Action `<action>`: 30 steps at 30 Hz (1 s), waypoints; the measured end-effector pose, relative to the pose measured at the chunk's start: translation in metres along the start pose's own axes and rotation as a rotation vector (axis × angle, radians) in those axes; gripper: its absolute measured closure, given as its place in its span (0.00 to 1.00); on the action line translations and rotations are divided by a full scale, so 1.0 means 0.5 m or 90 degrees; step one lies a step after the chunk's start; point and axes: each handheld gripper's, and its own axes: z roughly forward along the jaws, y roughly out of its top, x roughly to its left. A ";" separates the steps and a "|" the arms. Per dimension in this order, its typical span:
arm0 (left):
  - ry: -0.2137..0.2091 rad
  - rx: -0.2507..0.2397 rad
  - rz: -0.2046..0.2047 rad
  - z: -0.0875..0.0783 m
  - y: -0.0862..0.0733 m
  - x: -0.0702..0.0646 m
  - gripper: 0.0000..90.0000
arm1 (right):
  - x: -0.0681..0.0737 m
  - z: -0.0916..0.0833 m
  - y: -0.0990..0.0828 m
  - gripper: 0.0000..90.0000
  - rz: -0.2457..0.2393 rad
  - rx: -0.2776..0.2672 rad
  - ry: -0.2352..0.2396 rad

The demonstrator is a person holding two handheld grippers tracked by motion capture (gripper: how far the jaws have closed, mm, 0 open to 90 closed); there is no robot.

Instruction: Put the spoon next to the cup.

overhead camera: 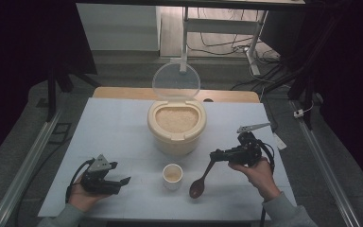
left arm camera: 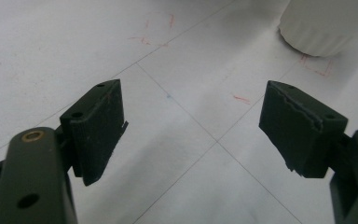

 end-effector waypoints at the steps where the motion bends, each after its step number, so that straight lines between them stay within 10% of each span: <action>1: 0.000 0.001 0.000 0.000 0.000 0.000 0.24 | -0.001 0.003 0.000 0.92 -0.001 0.006 0.004; 13: 0.000 0.000 0.000 0.000 0.000 0.000 0.24 | -0.010 0.054 0.010 0.92 -0.003 0.075 0.005; 30: 0.001 0.001 0.002 0.000 0.000 0.000 0.24 | -0.084 0.093 -0.005 0.87 0.062 0.036 -0.004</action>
